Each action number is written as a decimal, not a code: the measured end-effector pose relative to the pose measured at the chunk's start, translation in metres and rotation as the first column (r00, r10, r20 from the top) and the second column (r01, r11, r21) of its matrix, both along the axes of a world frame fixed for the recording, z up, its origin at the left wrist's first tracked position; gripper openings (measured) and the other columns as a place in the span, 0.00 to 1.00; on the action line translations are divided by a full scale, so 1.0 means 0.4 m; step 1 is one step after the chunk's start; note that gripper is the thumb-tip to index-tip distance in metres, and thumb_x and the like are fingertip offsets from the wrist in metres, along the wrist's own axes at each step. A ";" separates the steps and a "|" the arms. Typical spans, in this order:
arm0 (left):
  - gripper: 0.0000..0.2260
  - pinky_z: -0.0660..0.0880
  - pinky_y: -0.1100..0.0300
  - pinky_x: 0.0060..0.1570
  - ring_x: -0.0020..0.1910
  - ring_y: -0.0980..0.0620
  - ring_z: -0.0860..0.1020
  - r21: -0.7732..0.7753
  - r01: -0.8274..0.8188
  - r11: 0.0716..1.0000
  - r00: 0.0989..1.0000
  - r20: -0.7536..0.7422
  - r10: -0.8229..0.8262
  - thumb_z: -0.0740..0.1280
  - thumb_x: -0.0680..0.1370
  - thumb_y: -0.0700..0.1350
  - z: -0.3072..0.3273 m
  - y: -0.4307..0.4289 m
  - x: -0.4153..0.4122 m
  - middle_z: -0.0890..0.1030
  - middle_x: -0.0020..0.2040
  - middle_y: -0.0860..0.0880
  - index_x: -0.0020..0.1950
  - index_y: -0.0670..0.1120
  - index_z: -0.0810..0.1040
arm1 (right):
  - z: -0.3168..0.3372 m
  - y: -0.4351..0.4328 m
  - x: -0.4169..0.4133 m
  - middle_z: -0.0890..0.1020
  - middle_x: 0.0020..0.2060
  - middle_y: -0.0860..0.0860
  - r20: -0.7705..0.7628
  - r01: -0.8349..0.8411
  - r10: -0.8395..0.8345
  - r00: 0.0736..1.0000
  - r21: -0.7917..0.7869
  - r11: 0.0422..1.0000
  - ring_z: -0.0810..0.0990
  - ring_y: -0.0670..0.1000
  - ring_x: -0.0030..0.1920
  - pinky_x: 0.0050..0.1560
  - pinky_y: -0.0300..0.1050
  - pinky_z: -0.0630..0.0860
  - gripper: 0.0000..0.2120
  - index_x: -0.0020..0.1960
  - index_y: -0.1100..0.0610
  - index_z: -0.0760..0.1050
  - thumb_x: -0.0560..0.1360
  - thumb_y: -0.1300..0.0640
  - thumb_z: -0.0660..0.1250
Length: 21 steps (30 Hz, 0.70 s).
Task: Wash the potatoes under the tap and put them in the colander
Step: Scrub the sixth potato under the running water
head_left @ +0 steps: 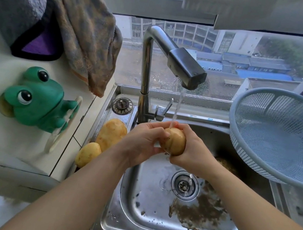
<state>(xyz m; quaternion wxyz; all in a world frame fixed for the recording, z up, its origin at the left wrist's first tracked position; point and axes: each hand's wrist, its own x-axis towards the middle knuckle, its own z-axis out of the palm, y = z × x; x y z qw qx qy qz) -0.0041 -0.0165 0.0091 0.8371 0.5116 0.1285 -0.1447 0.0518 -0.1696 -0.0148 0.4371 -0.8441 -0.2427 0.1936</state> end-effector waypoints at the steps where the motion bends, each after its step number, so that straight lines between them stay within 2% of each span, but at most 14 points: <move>1: 0.15 0.79 0.53 0.51 0.55 0.42 0.75 -0.007 -0.003 1.000 1.000 0.001 0.003 0.63 0.73 0.33 0.003 -0.001 0.000 0.76 0.58 0.39 0.56 0.43 0.82 | 0.002 0.001 0.001 0.74 0.52 0.50 0.003 0.005 -0.005 1.000 -0.001 1.000 0.75 0.48 0.47 0.39 0.30 0.70 0.36 0.68 0.52 0.66 0.64 0.67 0.74; 4: 0.16 0.79 0.53 0.52 0.55 0.42 0.75 -0.056 0.004 0.998 1.000 0.001 -0.004 0.63 0.71 0.33 0.006 0.005 -0.002 0.77 0.59 0.39 0.56 0.43 0.82 | 0.007 0.001 0.002 0.74 0.51 0.49 0.008 -0.005 0.005 1.000 0.001 1.000 0.75 0.49 0.46 0.40 0.33 0.70 0.36 0.68 0.52 0.67 0.63 0.67 0.74; 7: 0.15 0.79 0.52 0.52 0.56 0.42 0.76 -0.014 -0.003 1.000 1.000 -0.003 0.003 0.64 0.73 0.33 0.007 0.000 0.000 0.75 0.63 0.36 0.57 0.43 0.82 | 0.008 -0.001 0.002 0.73 0.50 0.49 0.001 -0.005 0.005 1.000 -0.001 1.000 0.76 0.49 0.46 0.39 0.33 0.71 0.35 0.67 0.52 0.67 0.64 0.67 0.74; 11: 0.16 0.79 0.52 0.52 0.55 0.42 0.77 -0.057 0.012 0.998 1.000 0.004 -0.012 0.64 0.70 0.34 0.005 0.004 0.000 0.77 0.59 0.39 0.55 0.44 0.84 | 0.010 -0.002 0.003 0.74 0.50 0.49 -0.008 -0.011 0.011 1.000 0.011 1.000 0.76 0.47 0.44 0.37 0.32 0.71 0.36 0.67 0.51 0.66 0.63 0.67 0.74; 15: 0.16 0.79 0.52 0.52 0.55 0.43 0.76 0.011 -0.030 0.999 1.000 0.007 0.030 0.64 0.72 0.33 0.005 -0.006 0.009 0.77 0.59 0.39 0.57 0.43 0.81 | 0.010 -0.002 0.006 0.74 0.51 0.49 0.004 0.012 -0.012 1.000 0.005 1.000 0.76 0.46 0.44 0.35 0.30 0.71 0.36 0.68 0.52 0.66 0.63 0.67 0.74; 18: 0.18 0.77 0.48 0.57 0.58 0.42 0.76 -0.043 0.003 0.999 1.000 0.016 -0.002 0.64 0.71 0.32 0.010 0.003 0.008 0.77 0.61 0.39 0.60 0.41 0.80 | 0.019 -0.006 0.010 0.74 0.50 0.49 -0.003 0.001 -0.001 1.000 0.014 1.000 0.76 0.44 0.43 0.35 0.30 0.73 0.36 0.67 0.51 0.66 0.63 0.68 0.74; 21: 0.18 0.79 0.50 0.55 0.58 0.42 0.76 -0.018 0.011 1.000 1.000 0.017 -0.010 0.64 0.74 0.32 0.014 0.003 0.009 0.75 0.64 0.38 0.62 0.41 0.79 | 0.019 -0.005 0.012 0.75 0.51 0.50 0.023 -0.007 0.007 1.000 0.007 1.000 0.77 0.47 0.46 0.38 0.32 0.74 0.36 0.67 0.52 0.66 0.63 0.68 0.74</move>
